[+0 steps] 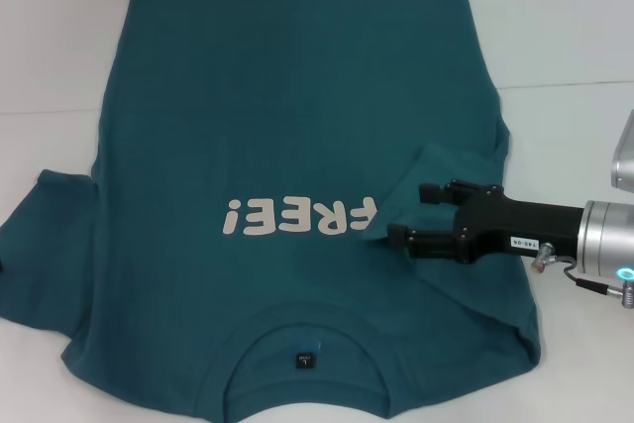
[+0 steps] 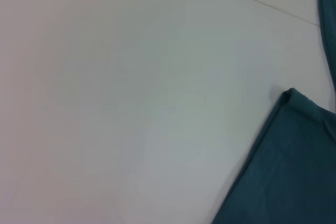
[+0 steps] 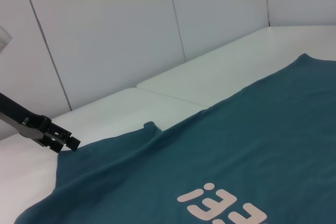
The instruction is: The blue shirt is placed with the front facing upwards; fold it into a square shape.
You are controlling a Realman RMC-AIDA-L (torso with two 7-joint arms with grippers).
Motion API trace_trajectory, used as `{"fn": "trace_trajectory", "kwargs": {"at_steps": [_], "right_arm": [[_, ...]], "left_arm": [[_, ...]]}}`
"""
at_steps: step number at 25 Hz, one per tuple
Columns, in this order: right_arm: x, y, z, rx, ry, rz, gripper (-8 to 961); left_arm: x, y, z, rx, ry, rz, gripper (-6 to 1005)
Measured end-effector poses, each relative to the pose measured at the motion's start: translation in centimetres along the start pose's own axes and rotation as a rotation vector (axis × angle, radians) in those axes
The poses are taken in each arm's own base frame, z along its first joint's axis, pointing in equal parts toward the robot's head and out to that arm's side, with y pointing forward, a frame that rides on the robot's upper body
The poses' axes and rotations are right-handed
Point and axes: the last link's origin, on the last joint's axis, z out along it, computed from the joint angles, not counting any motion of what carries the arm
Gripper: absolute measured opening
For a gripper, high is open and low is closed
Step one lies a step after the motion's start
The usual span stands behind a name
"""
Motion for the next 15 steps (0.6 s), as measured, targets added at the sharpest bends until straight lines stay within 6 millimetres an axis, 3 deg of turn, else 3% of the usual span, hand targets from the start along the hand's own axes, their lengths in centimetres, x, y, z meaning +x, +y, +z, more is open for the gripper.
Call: {"fn": "trace_trajectory", "kwargs": {"at_steps": [15], "right_arm": [[0.05,0.0,-0.03,0.001,0.0,0.003,944]], "left_arm": [[0.33,-0.04,-0.17,0.004,0.01,0.011,918]]}}
